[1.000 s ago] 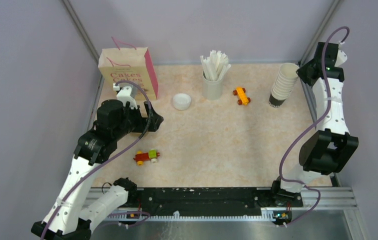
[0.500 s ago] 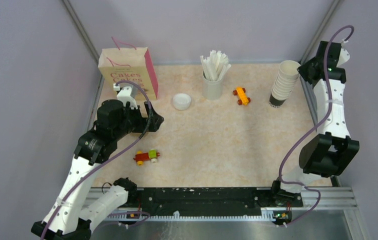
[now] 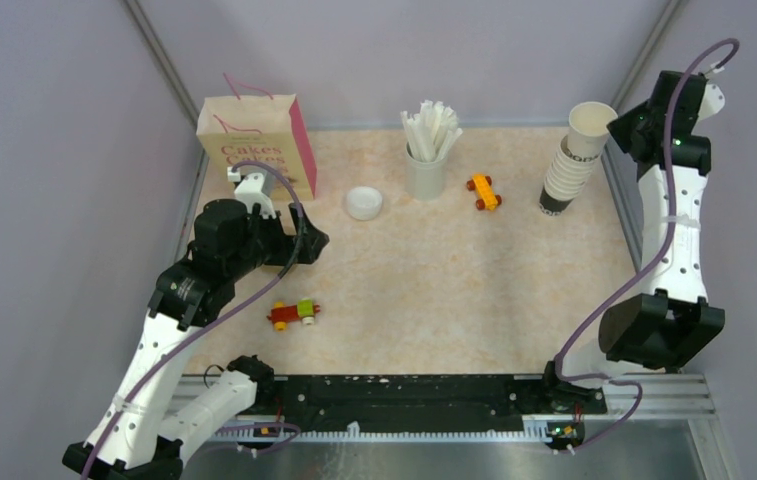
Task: Pack the takeout coffee
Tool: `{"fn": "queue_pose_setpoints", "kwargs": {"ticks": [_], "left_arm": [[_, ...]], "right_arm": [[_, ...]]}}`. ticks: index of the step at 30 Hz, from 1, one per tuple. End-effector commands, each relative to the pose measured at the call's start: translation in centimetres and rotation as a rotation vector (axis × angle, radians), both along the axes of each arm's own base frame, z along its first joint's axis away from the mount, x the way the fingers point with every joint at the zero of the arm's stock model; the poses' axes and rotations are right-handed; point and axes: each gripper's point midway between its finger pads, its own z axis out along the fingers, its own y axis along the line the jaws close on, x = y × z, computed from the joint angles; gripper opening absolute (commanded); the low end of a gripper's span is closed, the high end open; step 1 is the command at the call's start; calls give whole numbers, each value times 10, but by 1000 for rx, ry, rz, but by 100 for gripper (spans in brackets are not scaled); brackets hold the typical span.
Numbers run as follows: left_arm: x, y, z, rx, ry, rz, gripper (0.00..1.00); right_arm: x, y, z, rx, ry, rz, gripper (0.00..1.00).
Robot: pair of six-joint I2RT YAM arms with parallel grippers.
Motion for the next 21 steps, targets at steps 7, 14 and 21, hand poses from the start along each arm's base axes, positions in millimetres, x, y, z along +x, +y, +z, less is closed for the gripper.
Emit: {"fn": "queue_pose_setpoints", "kwargs": {"ticks": [7,14,21], "left_arm": [[1,-13,11,-51,-4,-48,99],[-2,-12,7,-55,19,-41,99],[-2,-17,6,-75,34,-53,99]], "right_arm": [[-44,34,83,46,-201,102,0],[-75,88,80,80,-178,294,0],[-118,193,39,152,-76,547,0]]}}
